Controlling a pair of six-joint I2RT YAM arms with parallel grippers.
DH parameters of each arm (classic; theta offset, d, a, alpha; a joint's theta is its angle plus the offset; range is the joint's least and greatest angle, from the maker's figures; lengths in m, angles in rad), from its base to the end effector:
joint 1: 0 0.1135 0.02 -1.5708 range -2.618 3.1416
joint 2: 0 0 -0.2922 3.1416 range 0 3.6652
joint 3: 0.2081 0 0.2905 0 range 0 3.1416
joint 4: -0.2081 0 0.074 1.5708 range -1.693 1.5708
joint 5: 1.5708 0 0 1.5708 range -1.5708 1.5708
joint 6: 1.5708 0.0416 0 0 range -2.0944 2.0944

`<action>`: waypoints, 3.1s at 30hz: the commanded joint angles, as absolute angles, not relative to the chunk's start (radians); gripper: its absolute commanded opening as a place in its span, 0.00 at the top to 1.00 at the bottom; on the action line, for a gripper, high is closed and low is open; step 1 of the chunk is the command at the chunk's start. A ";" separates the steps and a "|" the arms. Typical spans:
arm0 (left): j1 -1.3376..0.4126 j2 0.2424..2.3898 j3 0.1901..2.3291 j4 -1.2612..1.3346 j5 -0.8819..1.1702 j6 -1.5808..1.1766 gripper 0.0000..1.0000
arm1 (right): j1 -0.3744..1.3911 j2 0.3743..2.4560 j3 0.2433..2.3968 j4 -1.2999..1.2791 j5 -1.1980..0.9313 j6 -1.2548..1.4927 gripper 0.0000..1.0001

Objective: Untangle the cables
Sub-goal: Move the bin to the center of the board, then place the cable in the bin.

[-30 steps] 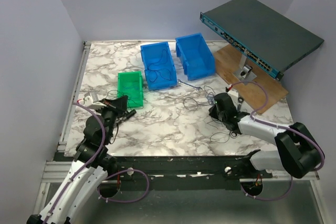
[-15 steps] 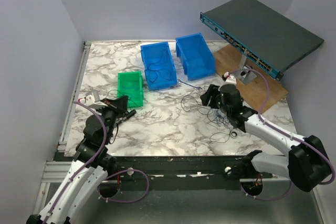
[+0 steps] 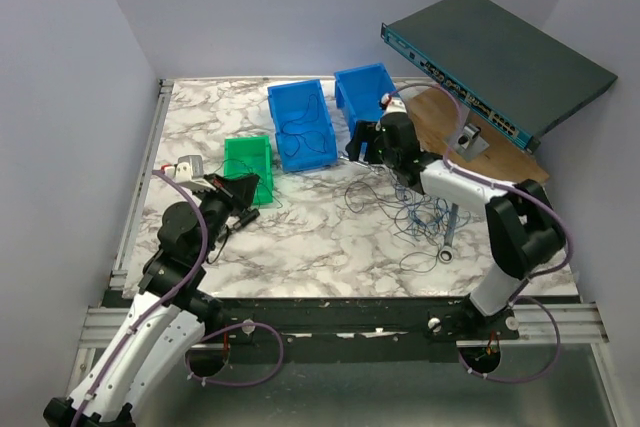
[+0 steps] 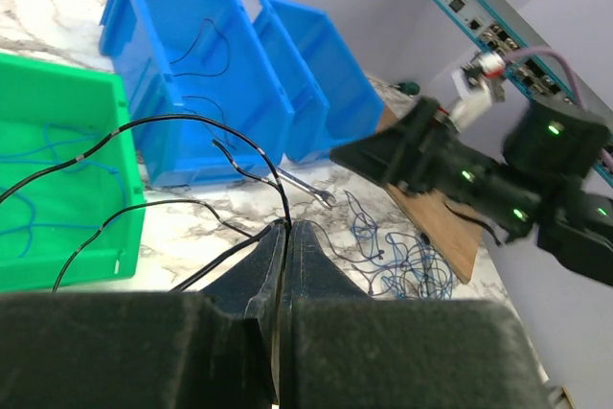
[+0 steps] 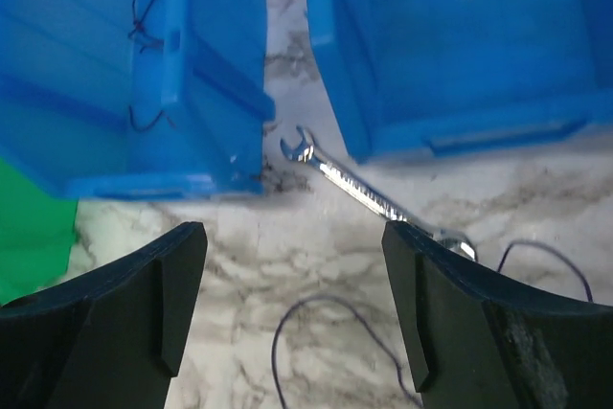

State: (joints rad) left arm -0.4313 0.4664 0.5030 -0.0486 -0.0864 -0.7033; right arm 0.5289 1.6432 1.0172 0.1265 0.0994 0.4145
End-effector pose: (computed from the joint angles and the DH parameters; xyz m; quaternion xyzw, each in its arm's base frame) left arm 0.1435 -0.0621 0.3139 -0.1264 0.7000 -0.3514 0.6087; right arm 0.3543 0.2023 0.2318 -0.0238 0.8589 0.1936 0.4735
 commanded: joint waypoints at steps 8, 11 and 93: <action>-0.426 0.475 0.560 -0.080 0.020 -0.653 1.00 | 0.508 2.033 1.456 0.080 0.313 0.349 0.22; -0.426 0.465 0.551 -0.075 0.015 -0.653 1.00 | 0.507 2.092 1.521 0.061 0.313 0.332 0.27; -0.290 0.924 0.781 -0.511 -0.338 -0.706 0.20 | 0.728 1.517 0.975 0.161 -0.007 0.402 0.21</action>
State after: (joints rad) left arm -0.3584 0.9398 0.9043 -0.5034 -0.3172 -0.6582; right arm 0.7261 1.4986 0.9932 0.0967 0.0948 0.3988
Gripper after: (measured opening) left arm 0.803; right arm 0.798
